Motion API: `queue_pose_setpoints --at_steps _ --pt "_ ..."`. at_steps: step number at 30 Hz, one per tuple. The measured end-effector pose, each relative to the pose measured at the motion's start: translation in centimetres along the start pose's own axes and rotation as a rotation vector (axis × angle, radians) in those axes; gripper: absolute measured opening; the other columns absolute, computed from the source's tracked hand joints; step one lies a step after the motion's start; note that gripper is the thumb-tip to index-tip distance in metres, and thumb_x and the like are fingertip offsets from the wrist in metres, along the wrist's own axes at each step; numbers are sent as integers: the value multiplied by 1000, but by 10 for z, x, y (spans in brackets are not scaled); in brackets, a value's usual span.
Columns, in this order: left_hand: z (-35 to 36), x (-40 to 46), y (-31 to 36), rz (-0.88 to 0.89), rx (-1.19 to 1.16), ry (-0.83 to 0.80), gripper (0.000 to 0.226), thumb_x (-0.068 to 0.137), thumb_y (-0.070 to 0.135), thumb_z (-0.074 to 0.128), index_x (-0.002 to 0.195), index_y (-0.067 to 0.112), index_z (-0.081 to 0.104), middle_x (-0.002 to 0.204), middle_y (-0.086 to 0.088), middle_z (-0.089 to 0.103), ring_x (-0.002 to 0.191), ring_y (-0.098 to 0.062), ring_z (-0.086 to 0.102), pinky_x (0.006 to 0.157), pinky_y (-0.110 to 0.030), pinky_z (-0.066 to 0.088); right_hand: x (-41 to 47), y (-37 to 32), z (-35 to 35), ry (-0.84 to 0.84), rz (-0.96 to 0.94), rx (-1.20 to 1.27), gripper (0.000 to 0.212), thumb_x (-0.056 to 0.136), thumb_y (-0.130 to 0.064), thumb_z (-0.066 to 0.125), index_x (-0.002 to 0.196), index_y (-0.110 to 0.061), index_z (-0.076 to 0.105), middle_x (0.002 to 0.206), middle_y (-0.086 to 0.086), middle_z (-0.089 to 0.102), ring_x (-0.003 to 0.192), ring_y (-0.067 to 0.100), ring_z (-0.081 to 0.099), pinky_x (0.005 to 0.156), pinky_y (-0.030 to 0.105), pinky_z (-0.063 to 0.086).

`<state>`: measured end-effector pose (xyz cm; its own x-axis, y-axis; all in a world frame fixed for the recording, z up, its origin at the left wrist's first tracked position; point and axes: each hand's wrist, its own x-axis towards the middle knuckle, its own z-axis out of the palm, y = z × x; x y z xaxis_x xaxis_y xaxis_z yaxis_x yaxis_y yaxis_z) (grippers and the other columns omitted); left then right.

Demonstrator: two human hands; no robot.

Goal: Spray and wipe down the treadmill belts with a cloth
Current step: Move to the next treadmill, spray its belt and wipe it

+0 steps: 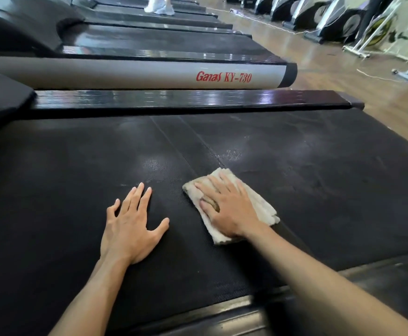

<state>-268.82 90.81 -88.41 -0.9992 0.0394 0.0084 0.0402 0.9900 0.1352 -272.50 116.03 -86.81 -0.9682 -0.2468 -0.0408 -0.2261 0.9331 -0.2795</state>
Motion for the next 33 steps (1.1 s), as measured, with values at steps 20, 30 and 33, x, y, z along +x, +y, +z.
queue_pose_setpoints --at_steps 20,30,33 --pt "0 -1 -1 12 -12 6 100 77 78 -2 163 28 -2 169 12 -14 154 -3 -15 127 -38 4 18 33 -9 -30 -2 -5 53 102 -61 31 154 -60 25 171 -19 12 158 9 -7 127 45 -6" --pt "1 0 0 16 1 8 99 78 77 0 163 27 1 169 11 -12 154 -4 -13 126 -39 4 104 19 -12 80 224 -58 54 105 -54 32 158 -45 29 168 -10 23 158 24 0 126 49 -3" --pt "-1 0 0 9 -4 -2 99 77 77 0 163 28 1 170 11 -11 154 -4 -12 126 -39 5 85 0 -6 47 60 -44 54 104 -54 34 157 -50 27 169 -14 21 159 19 -3 126 50 -3"
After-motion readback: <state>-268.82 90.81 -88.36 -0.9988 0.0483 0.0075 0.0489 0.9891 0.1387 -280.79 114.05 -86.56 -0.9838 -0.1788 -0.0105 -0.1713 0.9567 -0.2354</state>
